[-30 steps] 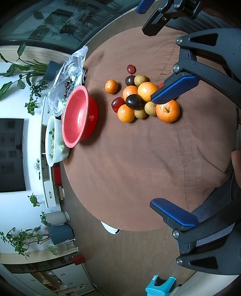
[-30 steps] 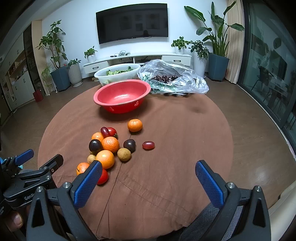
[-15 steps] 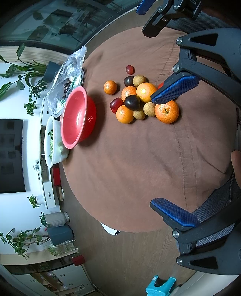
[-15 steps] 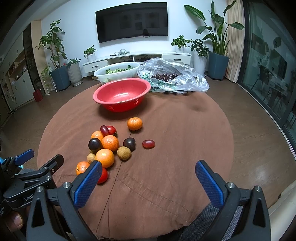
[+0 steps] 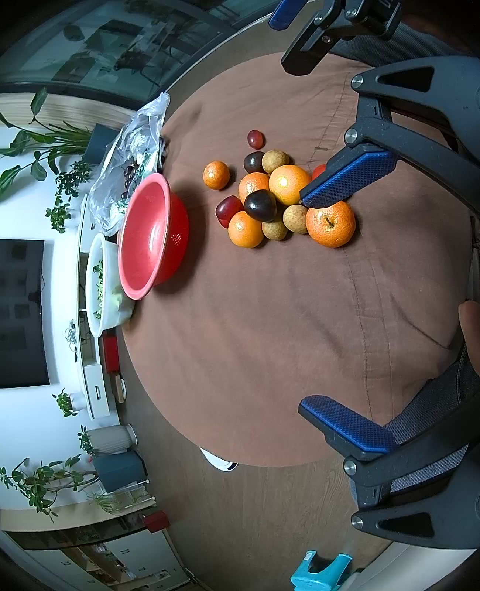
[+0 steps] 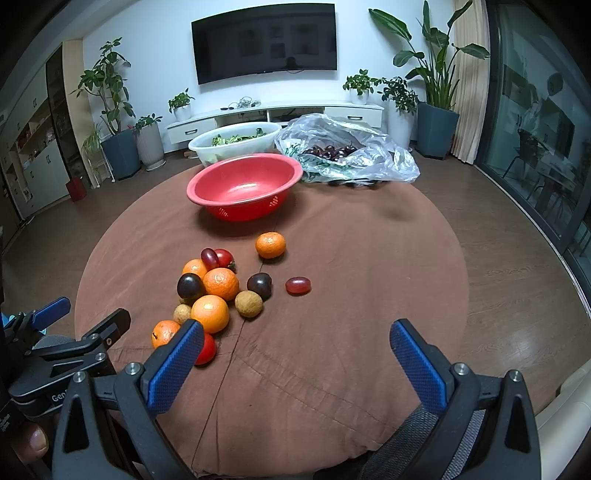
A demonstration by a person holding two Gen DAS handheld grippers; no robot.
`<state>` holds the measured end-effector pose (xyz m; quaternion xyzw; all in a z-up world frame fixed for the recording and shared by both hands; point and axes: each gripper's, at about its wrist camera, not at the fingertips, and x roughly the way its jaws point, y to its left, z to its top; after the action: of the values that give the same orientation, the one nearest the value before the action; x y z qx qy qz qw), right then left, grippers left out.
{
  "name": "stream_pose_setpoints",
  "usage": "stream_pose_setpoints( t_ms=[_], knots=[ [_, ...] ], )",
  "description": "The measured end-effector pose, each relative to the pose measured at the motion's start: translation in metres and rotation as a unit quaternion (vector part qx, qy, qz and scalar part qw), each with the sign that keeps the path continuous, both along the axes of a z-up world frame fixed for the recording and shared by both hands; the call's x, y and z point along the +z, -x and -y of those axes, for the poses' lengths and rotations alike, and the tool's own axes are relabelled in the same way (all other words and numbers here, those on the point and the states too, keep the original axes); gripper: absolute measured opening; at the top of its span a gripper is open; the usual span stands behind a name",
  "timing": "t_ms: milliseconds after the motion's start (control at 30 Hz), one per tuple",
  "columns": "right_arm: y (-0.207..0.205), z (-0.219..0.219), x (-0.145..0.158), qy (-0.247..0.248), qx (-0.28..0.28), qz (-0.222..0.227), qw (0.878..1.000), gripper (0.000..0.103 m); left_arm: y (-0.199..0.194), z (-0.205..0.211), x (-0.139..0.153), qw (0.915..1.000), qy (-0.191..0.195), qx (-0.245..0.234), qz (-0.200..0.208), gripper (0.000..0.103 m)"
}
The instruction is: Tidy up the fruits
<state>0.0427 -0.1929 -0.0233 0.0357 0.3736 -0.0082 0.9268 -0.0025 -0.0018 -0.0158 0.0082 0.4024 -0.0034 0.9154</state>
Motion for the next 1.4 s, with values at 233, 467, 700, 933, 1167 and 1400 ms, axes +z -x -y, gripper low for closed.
stream_pose_setpoints(
  t_ms=[233, 467, 700, 933, 1167, 1400],
  knots=[
    [0.000, 0.000, 0.000, 0.000, 0.000, -0.001, 1.000, 0.103, -0.001, 0.000, -0.002, 1.0000, 0.000, -0.001, -0.002, 0.103],
    [0.005, -0.001, -0.007, -0.004, 0.003, -0.003, 1.000, 0.103, 0.000, -0.004, -0.006, 0.9999, 0.011, -0.003, 0.007, 0.103],
    [0.005, 0.006, -0.012, -0.029, 0.027, -0.005, 0.999, 0.102, -0.003, -0.007, -0.023, 0.9936, 0.061, -0.094, -0.016, 0.103],
    [0.006, 0.007, -0.013, -0.045, 0.050, -0.003, 0.998, 0.098, -0.011, 0.014, -0.037, 0.9889, 0.019, -0.143, -0.036, 0.103],
    [-0.002, 0.006, -0.023, -0.070, 0.076, -0.027, 0.994, 0.093, -0.043, 0.015, -0.046, 0.9770, 0.000, -0.202, -0.069, 0.103],
    [-0.008, 0.008, -0.029, -0.090, 0.086, -0.041, 0.991, 0.092, -0.049, 0.019, -0.050, 0.9486, 0.029, -0.299, -0.099, 0.089]
  ],
)
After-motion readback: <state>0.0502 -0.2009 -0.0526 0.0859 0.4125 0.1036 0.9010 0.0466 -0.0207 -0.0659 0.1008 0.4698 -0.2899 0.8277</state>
